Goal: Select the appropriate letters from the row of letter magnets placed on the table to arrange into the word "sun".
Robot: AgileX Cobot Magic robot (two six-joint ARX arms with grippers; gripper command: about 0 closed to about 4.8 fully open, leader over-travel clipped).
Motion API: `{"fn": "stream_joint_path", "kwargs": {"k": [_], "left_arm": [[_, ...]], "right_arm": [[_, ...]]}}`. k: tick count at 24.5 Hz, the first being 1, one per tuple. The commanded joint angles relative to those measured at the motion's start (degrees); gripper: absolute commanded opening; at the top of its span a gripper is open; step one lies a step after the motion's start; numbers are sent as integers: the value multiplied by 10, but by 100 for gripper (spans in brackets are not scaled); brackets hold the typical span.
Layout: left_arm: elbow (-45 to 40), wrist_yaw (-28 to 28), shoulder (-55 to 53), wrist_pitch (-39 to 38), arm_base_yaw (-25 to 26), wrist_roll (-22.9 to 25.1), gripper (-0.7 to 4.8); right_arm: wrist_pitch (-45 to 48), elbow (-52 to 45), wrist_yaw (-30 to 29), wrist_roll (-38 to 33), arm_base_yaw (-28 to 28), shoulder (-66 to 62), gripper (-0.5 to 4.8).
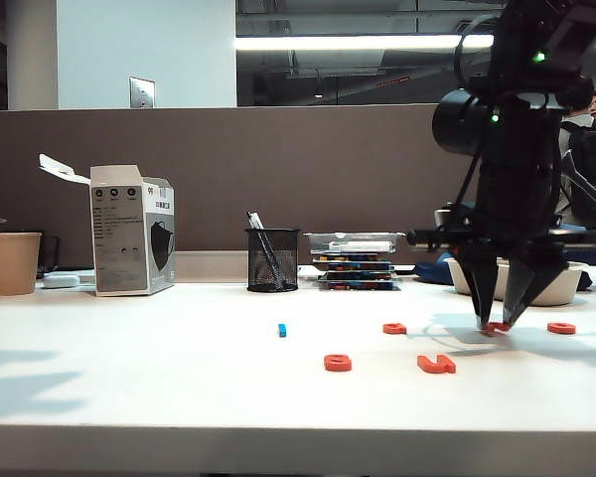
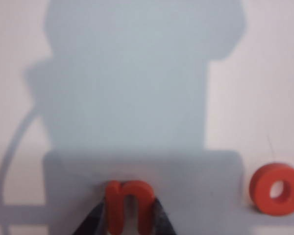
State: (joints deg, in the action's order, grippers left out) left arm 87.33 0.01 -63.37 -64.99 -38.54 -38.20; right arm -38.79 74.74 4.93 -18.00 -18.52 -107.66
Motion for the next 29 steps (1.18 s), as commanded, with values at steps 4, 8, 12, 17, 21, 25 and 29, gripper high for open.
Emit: {"fn": "stream_joint_path", "kwargs": {"k": [4, 8, 12, 17, 21, 25, 29], "left_arm": [[3, -2, 2, 4, 0, 3, -5], [3, 0, 2, 8, 0, 3, -5], [3, 0, 2, 8, 0, 3, -5], [3, -1, 2, 7, 0, 3, -5], [3, -2, 2, 7, 0, 3, -5], [3, -2, 2, 8, 0, 3, -5], [3, -2, 2, 7, 0, 3, -5]], "right_arm": [[-22, 47, -16, 2, 0, 52, 89], [-70, 46, -17, 2, -1, 98, 89], [-100, 23, -14, 0, -2, 160, 89], [-65, -109, -13, -35, -8, 239, 89], [7, -204, -24, -47, -36, 262, 89], [90, -256, -23, -63, -56, 247, 89], [108, -262, -23, -63, -56, 209, 89]]}}
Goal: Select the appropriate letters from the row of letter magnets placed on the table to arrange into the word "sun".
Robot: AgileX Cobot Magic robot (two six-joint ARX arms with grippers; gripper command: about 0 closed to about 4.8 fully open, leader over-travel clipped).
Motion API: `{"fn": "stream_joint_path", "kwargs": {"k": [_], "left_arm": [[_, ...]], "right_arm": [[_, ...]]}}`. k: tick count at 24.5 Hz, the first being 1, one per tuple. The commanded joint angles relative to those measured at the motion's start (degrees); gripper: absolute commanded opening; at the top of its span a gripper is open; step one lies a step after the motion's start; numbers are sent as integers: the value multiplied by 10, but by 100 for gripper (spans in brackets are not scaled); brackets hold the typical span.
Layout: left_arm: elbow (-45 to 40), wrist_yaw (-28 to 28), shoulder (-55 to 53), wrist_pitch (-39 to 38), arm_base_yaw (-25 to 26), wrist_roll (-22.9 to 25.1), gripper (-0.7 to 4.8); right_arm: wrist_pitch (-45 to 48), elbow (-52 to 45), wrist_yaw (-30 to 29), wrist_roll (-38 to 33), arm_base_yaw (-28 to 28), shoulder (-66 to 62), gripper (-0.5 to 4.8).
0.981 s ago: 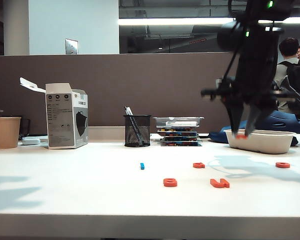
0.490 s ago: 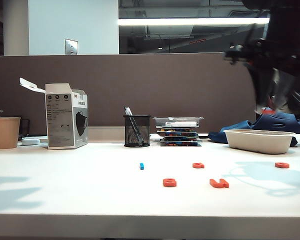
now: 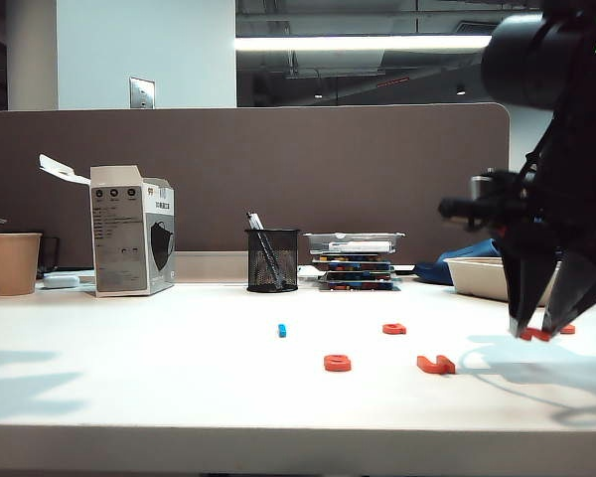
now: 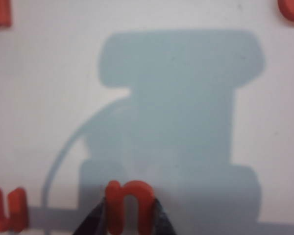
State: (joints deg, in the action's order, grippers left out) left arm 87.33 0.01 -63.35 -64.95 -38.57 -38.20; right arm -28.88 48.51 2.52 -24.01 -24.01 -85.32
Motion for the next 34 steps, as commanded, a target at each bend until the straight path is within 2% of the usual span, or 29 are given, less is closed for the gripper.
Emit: {"fn": "stream_joint_path", "kwargs": {"k": [1, 9, 18, 20, 24, 28, 31, 34], "left_arm": [[3, -2, 1, 6, 0, 3, -5], [3, -2, 1, 3, 0, 3, -5], [3, -2, 1, 3, 0, 3, -5], [3, -2, 1, 3, 0, 3, -5], [3, -2, 1, 3, 0, 3, -5], [3, -2, 1, 3, 0, 3, -5], [3, -2, 1, 3, 0, 3, -5], [3, -2, 1, 3, 0, 3, -5]], "right_arm": [[8, 0, 0, -2, -1, -25, 89], [-20, 0, -50, -20, -2, -55, 89], [-83, 0, -52, -19, -3, -55, 90], [-83, 0, -52, -20, -3, -55, 110], [-82, 0, -52, -20, -3, -55, 182], [-82, 3, -52, -19, -2, -54, 182], [-87, 18, -44, -19, -2, -54, 226], [-90, 42, -35, -14, -2, -54, 226]]}}
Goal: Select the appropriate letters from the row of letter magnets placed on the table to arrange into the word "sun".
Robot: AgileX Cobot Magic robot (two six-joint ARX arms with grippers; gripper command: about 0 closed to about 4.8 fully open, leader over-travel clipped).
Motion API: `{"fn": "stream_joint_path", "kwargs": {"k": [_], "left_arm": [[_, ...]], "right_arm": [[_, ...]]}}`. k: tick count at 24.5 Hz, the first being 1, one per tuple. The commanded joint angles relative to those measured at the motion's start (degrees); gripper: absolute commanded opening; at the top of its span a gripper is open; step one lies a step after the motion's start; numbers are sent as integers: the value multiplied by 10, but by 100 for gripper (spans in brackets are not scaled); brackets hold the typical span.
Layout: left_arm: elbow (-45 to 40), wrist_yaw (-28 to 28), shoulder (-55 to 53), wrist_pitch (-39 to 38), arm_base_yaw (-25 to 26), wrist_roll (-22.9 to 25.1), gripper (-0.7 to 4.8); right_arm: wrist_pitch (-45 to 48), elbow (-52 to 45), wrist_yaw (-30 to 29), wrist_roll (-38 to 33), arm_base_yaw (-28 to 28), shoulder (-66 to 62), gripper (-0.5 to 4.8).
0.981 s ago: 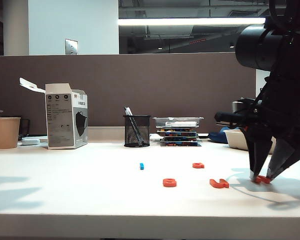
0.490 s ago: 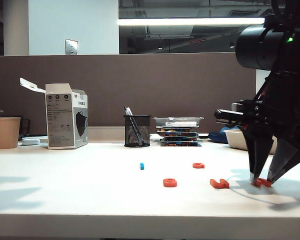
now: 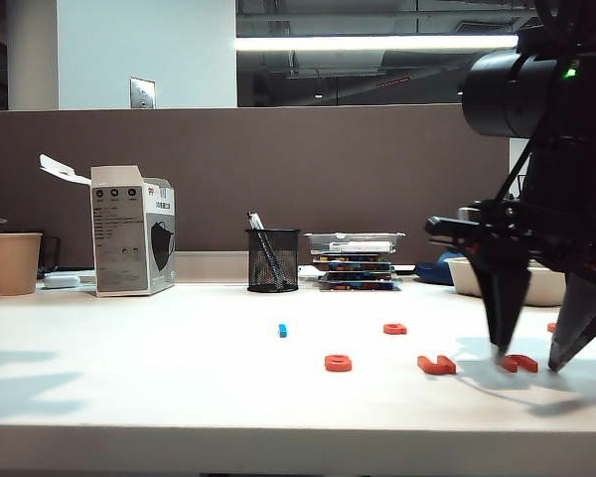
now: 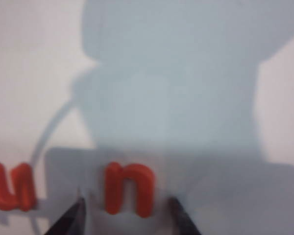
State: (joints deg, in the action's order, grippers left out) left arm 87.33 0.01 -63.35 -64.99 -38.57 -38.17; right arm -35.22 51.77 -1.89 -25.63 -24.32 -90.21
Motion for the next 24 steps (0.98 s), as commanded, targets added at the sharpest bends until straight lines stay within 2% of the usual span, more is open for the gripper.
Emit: {"fn": "stream_joint_path", "kwargs": {"k": [1, 7, 8, 10, 11, 12, 16, 17, 19, 20, 22, 24], "left_arm": [[3, -2, 1, 3, 0, 2, -5], [3, -2, 1, 4, 0, 2, -5], [3, -2, 1, 5, 0, 2, -5], [3, -2, 1, 14, 0, 2, -5], [3, -2, 1, 23, 0, 3, -5], [3, -2, 1, 26, 0, 2, -5], [3, -2, 1, 57, 0, 13, -5], [3, -2, 1, 70, 0, 31, -5], [3, -2, 1, 107, 0, 107, -5], [3, -2, 1, 139, 0, 167, -5], [3, 5, -4, 196, 2, 219, -5], [3, 16, -8, 233, 12, 248, -5]], "right_arm": [[-28, 22, 9, 5, 1, -5, 226], [-31, 96, 19, 33, 2, -5, 222], [-36, 108, 20, 43, 2, -5, 204], [-48, 139, 26, 72, 4, -3, 129], [-51, 159, 51, 92, 7, 7, 39], [-52, 166, 70, 105, 9, 16, -1], [-42, 183, 129, 162, 33, 76, -8], [-37, 183, 128, 175, 44, 94, -8], [-28, 183, 126, 193, 77, 141, -8], [-24, 183, 121, 207, 100, 169, -8], [-18, 183, 120, 224, 137, 211, -8], [-13, 183, 98, 233, 167, 238, -8]]}}
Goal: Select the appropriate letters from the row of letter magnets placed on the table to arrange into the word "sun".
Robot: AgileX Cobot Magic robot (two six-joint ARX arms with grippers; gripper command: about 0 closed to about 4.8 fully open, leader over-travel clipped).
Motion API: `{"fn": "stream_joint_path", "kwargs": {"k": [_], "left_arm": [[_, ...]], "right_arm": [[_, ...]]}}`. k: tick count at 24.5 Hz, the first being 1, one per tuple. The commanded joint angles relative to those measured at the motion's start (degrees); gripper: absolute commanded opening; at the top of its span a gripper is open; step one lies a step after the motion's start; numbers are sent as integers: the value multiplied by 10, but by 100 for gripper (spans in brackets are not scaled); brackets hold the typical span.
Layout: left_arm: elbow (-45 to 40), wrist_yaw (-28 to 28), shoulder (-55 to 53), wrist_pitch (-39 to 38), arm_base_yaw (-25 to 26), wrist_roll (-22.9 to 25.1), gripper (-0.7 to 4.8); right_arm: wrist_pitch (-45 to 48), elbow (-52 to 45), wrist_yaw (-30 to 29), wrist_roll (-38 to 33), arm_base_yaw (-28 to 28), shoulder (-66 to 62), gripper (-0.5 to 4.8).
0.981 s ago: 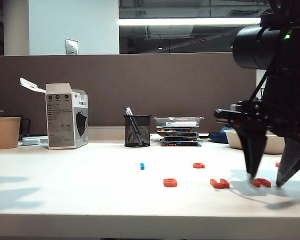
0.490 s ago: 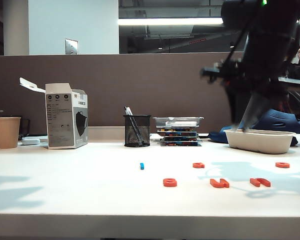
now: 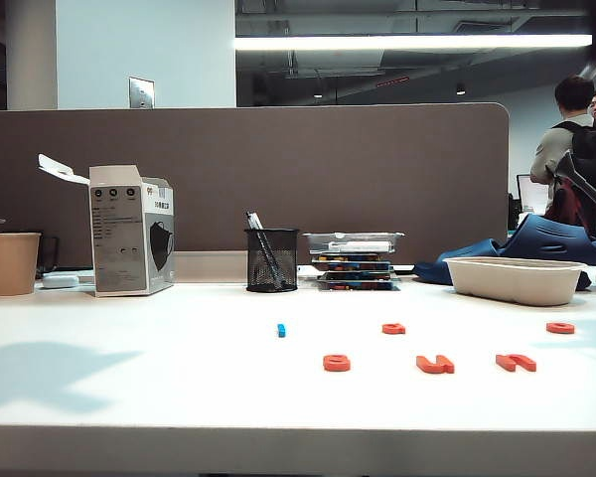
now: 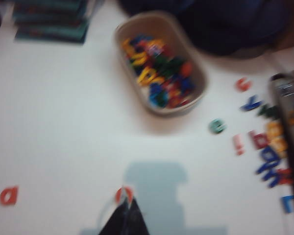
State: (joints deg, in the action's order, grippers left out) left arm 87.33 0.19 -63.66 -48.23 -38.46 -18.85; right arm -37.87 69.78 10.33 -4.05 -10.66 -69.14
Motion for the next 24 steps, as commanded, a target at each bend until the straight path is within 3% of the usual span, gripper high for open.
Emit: {"fn": "stream_joint_path", "kwargs": {"k": [1, 4, 6, 8, 12, 16, 24], "left_arm": [[3, 17, -8, 81, 21, 69, -5], [4, 17, -14, 123, 101, 118, -5], [4, -8, -14, 143, 207, 141, -5], [4, -57, -13, 144, 285, 141, -5], [4, -114, -7, 115, 381, 137, -5], [-19, -77, 36, 87, 406, 144, -5], [-172, -67, 195, 103, 363, 140, -5]], "right_arm": [[14, 2, -36, 19, 44, 38, -8], [21, -12, -67, 26, 105, 91, -8], [23, -43, -95, 26, 157, 139, -8], [25, -64, -118, 26, 180, 163, -8], [26, -119, -130, 26, 205, 227, -8], [31, -186, -139, 14, 200, 316, -8], [64, -306, -160, -5, 161, 482, -8]]}}
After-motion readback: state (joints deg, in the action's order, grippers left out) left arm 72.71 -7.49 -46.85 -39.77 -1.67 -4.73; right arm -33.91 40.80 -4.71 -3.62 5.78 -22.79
